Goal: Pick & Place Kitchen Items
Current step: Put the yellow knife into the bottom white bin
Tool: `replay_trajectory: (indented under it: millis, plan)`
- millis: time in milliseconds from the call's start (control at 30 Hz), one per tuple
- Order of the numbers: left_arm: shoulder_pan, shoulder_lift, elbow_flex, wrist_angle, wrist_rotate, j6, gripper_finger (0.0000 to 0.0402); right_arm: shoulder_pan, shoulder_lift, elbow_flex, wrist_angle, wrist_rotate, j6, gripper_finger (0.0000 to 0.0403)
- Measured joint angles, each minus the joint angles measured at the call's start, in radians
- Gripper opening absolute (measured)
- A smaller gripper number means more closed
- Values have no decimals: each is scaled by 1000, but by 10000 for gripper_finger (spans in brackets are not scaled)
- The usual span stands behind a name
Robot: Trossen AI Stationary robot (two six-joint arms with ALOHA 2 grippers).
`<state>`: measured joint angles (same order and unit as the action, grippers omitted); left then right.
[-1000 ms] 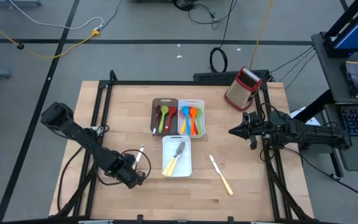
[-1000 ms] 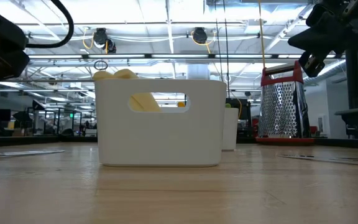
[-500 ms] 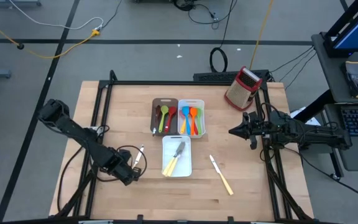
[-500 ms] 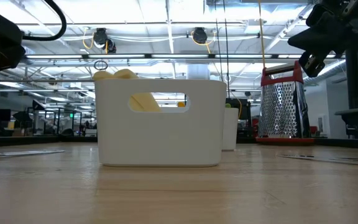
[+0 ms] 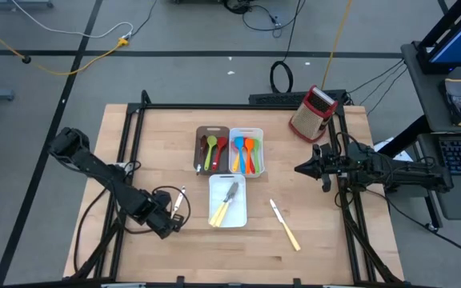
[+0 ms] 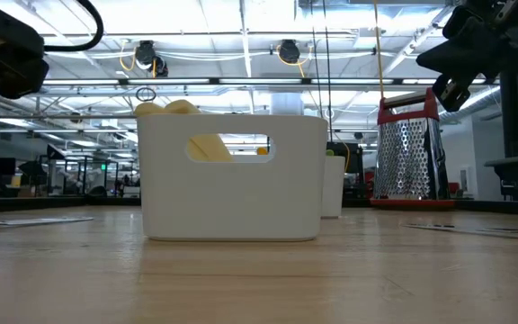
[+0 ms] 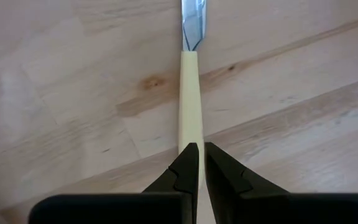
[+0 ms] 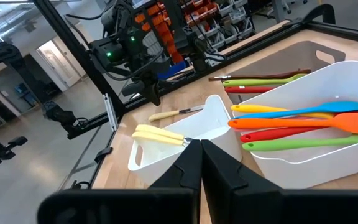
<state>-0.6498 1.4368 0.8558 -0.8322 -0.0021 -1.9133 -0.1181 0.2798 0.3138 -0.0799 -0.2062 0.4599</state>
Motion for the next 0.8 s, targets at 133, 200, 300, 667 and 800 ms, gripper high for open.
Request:
replay_trajectory:
  millis: [133, 200, 300, 667, 800]
  plan:
    - [0, 0, 0, 5, 0, 8, 28, 0, 0, 0, 0, 0, 0, 0]
    - [0, 0, 0, 5, 0, 9, 28, 0, 0, 0, 0, 0, 0, 0]
    - [0, 0, 0, 0, 0, -7, 28, 0, 0, 0, 0, 0, 0, 0]
    - [0, 0, 0, -80, -3, 125, 28, 0, 0, 0, 0, 0, 0, 0]
    - [0, 0, 0, -83, -7, 124, 29, 0, 0, 0, 0, 0, 0, 0]
